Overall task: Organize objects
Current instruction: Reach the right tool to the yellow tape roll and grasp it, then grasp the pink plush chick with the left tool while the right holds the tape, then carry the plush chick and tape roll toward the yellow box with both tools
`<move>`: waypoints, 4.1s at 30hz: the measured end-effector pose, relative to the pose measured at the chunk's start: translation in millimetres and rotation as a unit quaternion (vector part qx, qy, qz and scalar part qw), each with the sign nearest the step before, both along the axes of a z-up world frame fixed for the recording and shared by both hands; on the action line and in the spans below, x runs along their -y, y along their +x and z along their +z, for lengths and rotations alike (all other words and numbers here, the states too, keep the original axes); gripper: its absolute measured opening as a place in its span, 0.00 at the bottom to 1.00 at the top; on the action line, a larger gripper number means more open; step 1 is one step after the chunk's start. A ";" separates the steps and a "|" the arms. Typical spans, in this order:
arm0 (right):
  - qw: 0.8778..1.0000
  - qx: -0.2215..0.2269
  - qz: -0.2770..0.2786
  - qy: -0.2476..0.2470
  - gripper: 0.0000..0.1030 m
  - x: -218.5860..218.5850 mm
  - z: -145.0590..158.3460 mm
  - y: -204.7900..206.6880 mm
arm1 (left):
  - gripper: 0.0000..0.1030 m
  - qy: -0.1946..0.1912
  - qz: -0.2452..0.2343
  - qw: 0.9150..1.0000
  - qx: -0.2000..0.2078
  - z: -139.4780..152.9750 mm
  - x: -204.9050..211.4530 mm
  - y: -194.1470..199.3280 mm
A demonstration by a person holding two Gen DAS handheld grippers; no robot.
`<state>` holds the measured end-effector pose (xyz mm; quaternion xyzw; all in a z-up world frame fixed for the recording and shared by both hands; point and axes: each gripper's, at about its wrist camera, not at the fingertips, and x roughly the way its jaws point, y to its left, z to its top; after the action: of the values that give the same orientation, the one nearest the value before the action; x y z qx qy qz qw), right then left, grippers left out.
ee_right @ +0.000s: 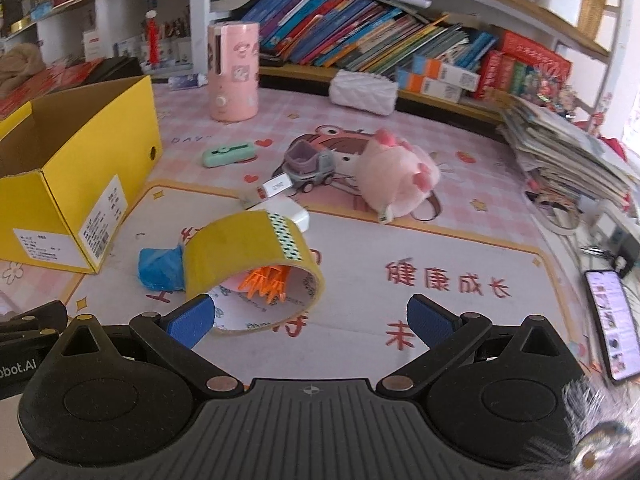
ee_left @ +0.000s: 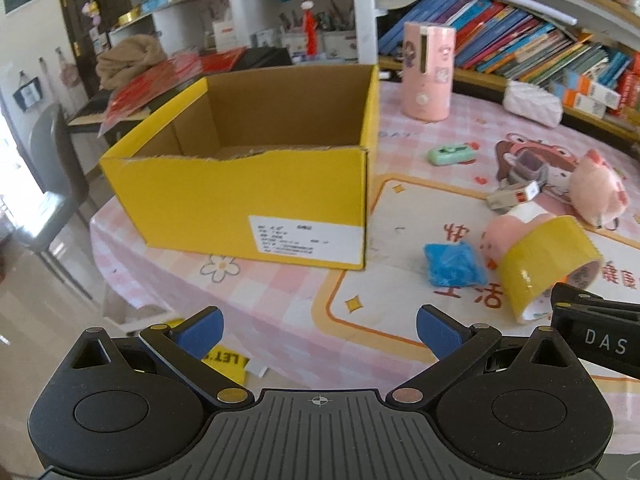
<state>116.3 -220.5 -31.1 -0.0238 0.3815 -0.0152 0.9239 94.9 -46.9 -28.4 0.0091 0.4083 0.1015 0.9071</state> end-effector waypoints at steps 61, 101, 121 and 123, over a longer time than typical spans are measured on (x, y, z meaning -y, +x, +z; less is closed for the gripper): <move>0.997 0.068 0.022 0.017 0.88 110.7 16.8 24.8 | 0.66 -0.077 -0.103 0.992 0.005 -15.9 117.0 69.1; 0.997 0.068 0.014 0.018 0.88 18.8 31.6 -4.8 | 0.49 -0.137 -0.125 0.979 0.079 24.4 2.4 21.0; 0.998 0.046 0.043 0.023 0.88 -144.3 26.6 -84.7 | 0.49 -0.141 -0.090 0.984 0.068 19.4 -153.9 -55.2; 0.998 0.046 0.044 0.026 0.88 -156.1 25.4 -93.8 | 0.49 -0.138 -0.091 0.984 0.067 19.1 -163.1 -62.4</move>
<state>22.5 -64.4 -5.7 -0.0158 0.3375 0.0347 0.9406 32.5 116.2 -9.3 -0.0856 0.3545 -0.0385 0.9303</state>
